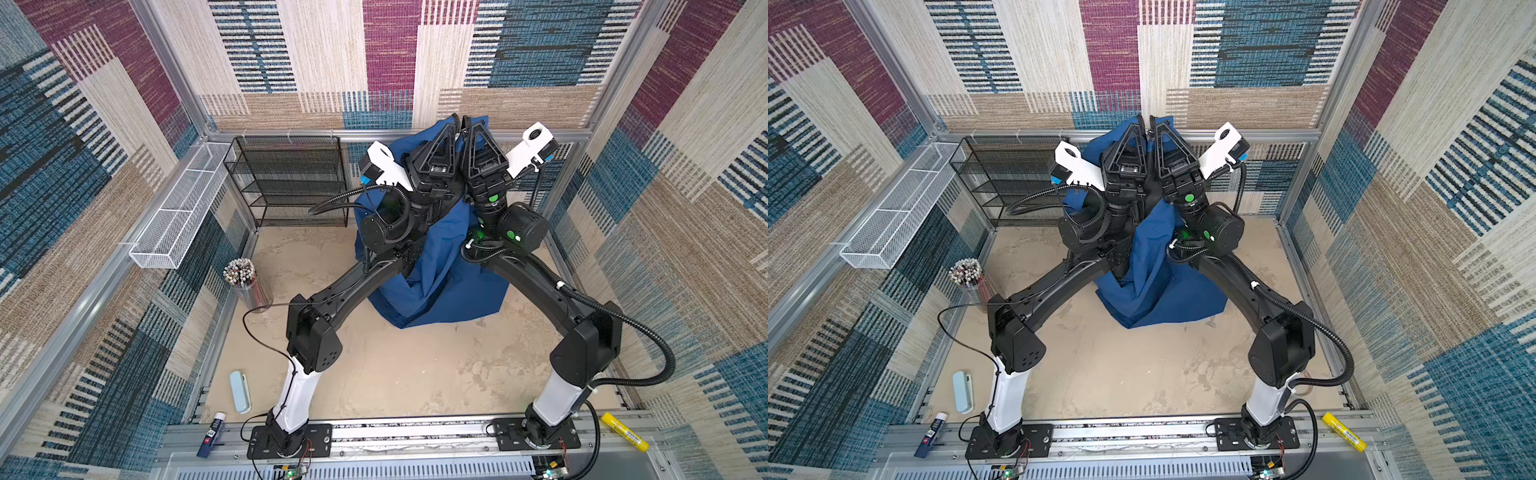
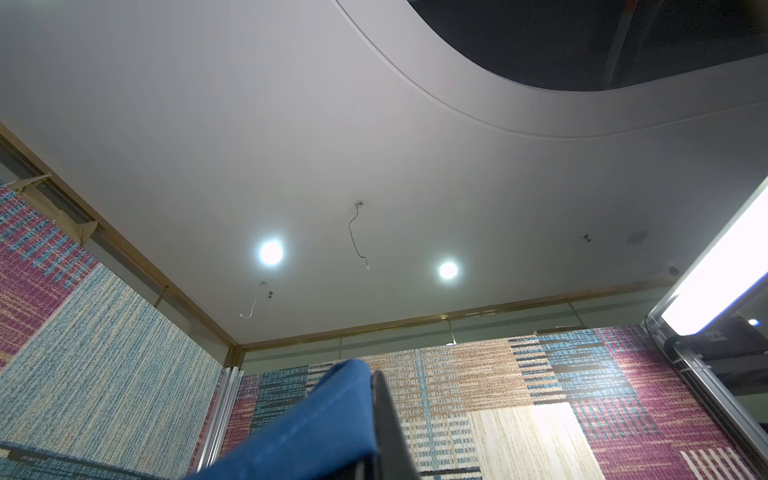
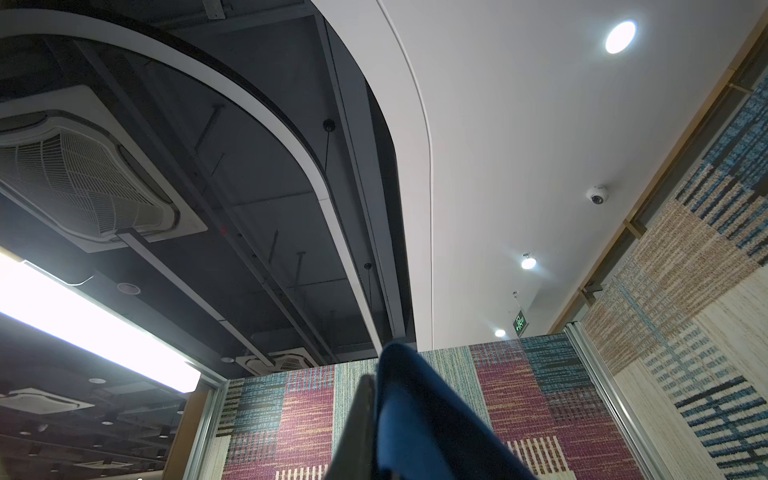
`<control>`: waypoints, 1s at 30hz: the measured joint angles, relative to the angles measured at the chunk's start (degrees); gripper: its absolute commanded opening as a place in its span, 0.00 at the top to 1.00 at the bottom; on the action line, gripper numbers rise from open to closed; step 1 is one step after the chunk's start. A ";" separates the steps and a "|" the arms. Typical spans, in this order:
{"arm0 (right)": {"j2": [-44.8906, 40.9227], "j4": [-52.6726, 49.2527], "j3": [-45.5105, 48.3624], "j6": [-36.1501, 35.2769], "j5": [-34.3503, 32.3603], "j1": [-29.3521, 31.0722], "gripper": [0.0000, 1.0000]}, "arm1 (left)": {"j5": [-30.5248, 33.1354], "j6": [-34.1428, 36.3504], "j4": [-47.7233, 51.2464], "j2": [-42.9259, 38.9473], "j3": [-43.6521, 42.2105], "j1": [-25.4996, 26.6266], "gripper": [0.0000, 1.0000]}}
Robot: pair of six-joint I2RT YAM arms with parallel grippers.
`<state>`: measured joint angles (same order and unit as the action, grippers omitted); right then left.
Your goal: Zip up the jacket
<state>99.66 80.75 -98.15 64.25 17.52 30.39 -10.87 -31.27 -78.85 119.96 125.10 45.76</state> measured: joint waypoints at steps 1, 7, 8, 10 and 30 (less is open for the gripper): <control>0.00 0.00 -0.02 0.00 0.02 0.00 1.00 | 0.00 0.00 0.00 0.02 0.00 0.00 1.00; 0.13 0.00 -0.46 0.20 0.07 0.04 1.00 | 0.00 -0.02 -0.04 0.74 1.05 0.00 1.00; 0.20 0.00 -0.48 0.20 0.07 0.07 1.00 | 0.02 -0.02 0.00 0.87 1.20 0.00 1.00; 0.42 0.00 -0.68 0.22 0.07 0.15 1.00 | 0.02 -0.02 0.00 1.03 1.36 0.00 1.00; 1.36 0.00 -1.90 0.85 0.33 0.46 1.00 | 0.15 -0.02 -0.11 1.44 1.99 -0.02 1.00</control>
<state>101.01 80.75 -100.05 65.10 17.85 30.85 -10.72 -31.29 -78.96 121.40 127.09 45.74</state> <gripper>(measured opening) 0.081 0.059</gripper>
